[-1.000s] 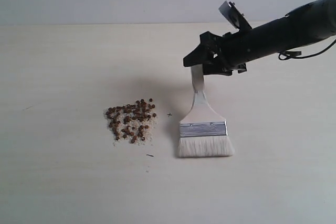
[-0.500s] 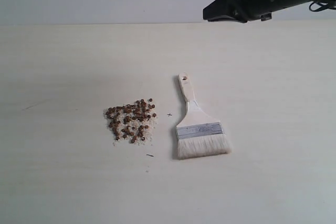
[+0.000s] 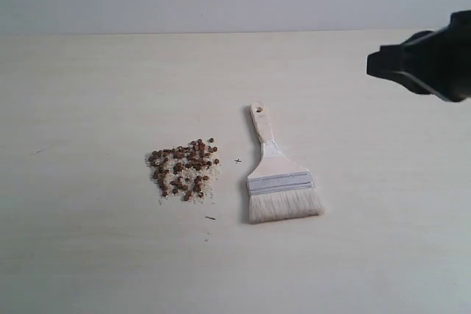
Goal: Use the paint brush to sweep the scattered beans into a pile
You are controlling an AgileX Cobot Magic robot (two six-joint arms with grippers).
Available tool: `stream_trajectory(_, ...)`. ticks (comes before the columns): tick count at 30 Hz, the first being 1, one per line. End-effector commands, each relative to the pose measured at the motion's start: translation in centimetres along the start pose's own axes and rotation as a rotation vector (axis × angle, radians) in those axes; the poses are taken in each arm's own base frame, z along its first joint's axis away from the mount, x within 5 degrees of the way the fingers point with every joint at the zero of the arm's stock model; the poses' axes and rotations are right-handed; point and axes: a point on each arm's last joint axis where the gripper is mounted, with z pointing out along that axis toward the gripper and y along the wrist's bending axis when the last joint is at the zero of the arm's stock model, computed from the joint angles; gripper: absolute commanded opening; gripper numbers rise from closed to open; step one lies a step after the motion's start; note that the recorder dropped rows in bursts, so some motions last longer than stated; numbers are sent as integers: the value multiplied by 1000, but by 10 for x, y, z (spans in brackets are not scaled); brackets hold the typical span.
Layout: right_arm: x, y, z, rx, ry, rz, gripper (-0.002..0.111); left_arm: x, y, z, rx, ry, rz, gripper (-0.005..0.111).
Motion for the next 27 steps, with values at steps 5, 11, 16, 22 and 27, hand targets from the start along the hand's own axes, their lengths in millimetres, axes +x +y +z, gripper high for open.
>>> stream_trajectory(5,20,21,-33,-95,-54,34,0,1,0,-1,1,-3,-8,0)
stream_trajectory(11,20,23,-36,-98,-67,27,0,1,0,-1,1,-3,-9,0)
stream_trajectory(16,15,23,-49,-32,-151,-41,0,1,0,-1,1,-3,-9,0)
stream_trajectory(22,36,22,-102,170,-448,-158,0,1,0,-1,1,-3,-6,0)
stream_trajectory(27,70,19,-129,248,-633,-184,0,1,0,-1,1,-3,-9,0)
